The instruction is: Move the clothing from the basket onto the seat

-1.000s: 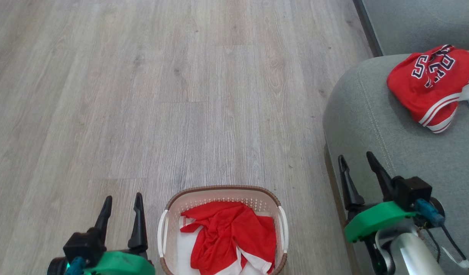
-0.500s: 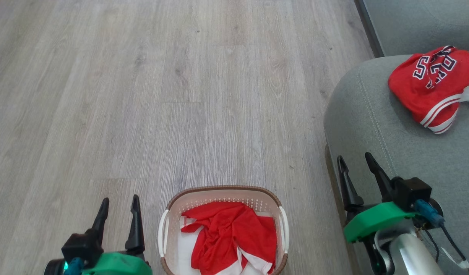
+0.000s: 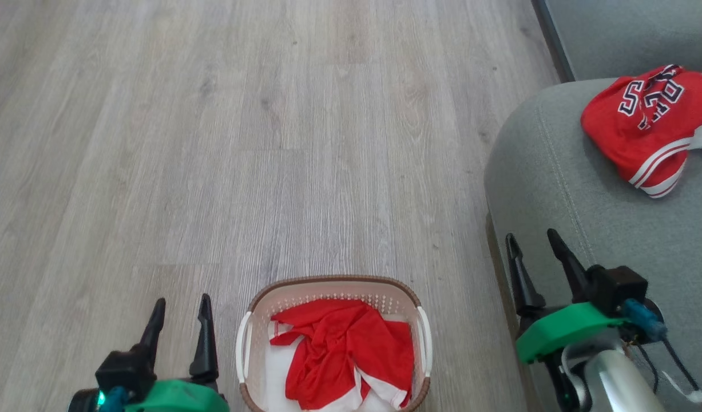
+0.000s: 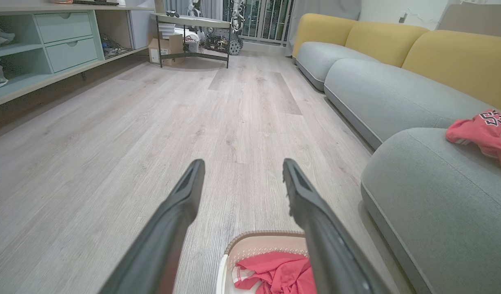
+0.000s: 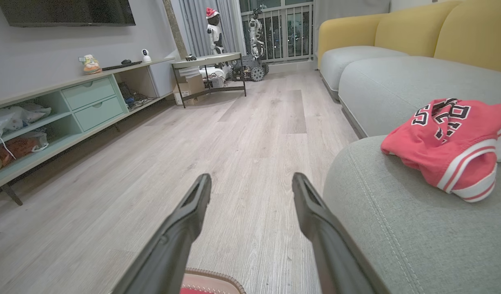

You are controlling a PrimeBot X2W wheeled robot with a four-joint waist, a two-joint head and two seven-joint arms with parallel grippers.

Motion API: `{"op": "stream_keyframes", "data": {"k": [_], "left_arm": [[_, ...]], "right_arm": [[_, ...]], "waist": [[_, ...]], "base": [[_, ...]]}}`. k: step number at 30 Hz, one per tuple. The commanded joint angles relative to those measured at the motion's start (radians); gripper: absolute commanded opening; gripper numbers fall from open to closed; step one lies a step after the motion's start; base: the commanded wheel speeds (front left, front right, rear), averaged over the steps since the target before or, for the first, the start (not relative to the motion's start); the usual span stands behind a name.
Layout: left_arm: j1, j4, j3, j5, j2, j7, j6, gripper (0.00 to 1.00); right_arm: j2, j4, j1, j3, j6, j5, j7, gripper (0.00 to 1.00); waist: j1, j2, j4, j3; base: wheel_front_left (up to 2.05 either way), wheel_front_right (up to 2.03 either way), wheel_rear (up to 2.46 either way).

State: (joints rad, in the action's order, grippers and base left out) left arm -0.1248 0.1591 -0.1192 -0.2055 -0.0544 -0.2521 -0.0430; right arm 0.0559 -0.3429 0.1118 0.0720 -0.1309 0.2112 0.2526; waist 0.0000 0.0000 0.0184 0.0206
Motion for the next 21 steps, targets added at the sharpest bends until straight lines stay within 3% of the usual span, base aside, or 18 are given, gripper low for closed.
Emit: {"op": "stream_keyframes", "data": {"k": [1,10,21], "left_arm": [[0.032,-0.026,0.025,0.009,0.004,-0.010,0.005,1.00],[0.121,0.055,-0.055,0.038,0.004,-0.010,0.027,1.00],[0.412,0.337,-0.228,0.085,0.004,-0.009,0.053,1.00]], "right_arm": [[-0.006,0.036,0.023,0.012,0.000,0.008,0.009,1.00],[-0.006,0.087,0.059,-0.080,0.000,-0.022,0.009,1.00],[-0.006,0.211,0.180,-0.112,0.000,-0.053,0.009,1.00]], "waist": [[0.0000,0.0000,0.001,-0.009],[0.0000,0.0000,-0.001,-0.123],[0.0000,0.0000,-0.062,-0.443]], "base": [[0.00,0.00,0.00],[0.00,0.00,0.00],[0.00,0.00,0.00]]}}
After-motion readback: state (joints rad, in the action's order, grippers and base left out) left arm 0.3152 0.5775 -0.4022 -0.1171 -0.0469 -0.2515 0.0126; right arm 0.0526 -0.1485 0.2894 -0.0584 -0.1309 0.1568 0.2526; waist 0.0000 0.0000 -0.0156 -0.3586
